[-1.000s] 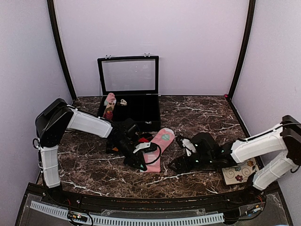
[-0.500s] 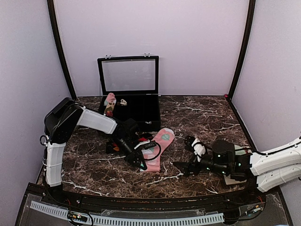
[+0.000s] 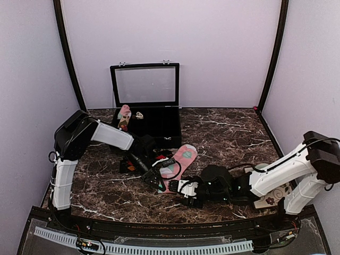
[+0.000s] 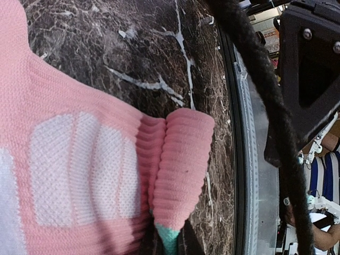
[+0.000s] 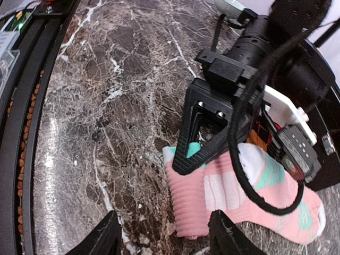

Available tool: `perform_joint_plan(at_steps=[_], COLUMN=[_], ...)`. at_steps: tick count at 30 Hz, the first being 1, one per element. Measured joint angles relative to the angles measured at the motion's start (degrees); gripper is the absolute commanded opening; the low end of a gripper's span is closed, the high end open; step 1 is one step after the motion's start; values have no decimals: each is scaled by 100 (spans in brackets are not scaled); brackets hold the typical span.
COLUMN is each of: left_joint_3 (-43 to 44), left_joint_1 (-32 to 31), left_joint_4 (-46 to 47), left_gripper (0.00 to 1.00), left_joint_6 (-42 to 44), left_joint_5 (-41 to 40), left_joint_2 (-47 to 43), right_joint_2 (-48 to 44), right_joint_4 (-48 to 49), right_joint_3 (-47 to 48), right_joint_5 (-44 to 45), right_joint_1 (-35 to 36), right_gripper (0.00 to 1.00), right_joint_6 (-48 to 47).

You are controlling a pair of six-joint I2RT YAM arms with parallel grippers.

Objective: Roll the socks
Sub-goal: Roll the sock at the center of the board.

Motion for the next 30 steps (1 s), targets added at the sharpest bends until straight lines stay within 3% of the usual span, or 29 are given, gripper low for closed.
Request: perform_joint_plan(at_steps=[14, 19, 23, 29, 30], left_joint_3=[9, 24, 98, 26, -26], left_joint_1=[4, 4, 4, 7, 7], left_joint_4=[-39, -81, -275, -313, -282], left_gripper=[4, 31, 44, 50, 54], left_joint_6=[4, 24, 35, 59, 70], left_joint_5=[-24, -17, 103, 24, -61], left_joint_2=[0, 0, -2, -170, -243], right_joint_2=[1202, 1300, 1377, 1486, 1523], right_joint_4=[4, 72, 149, 282, 310], right_joint_3=[623, 623, 623, 640, 660], right_joint_5=[-461, -584, -669, -839, -890], right_joint_1=[-518, -614, -629, -704, -726], right_gripper=[35, 18, 1, 0, 0], right_joint_6=[-732, -713, -629, -407, -358])
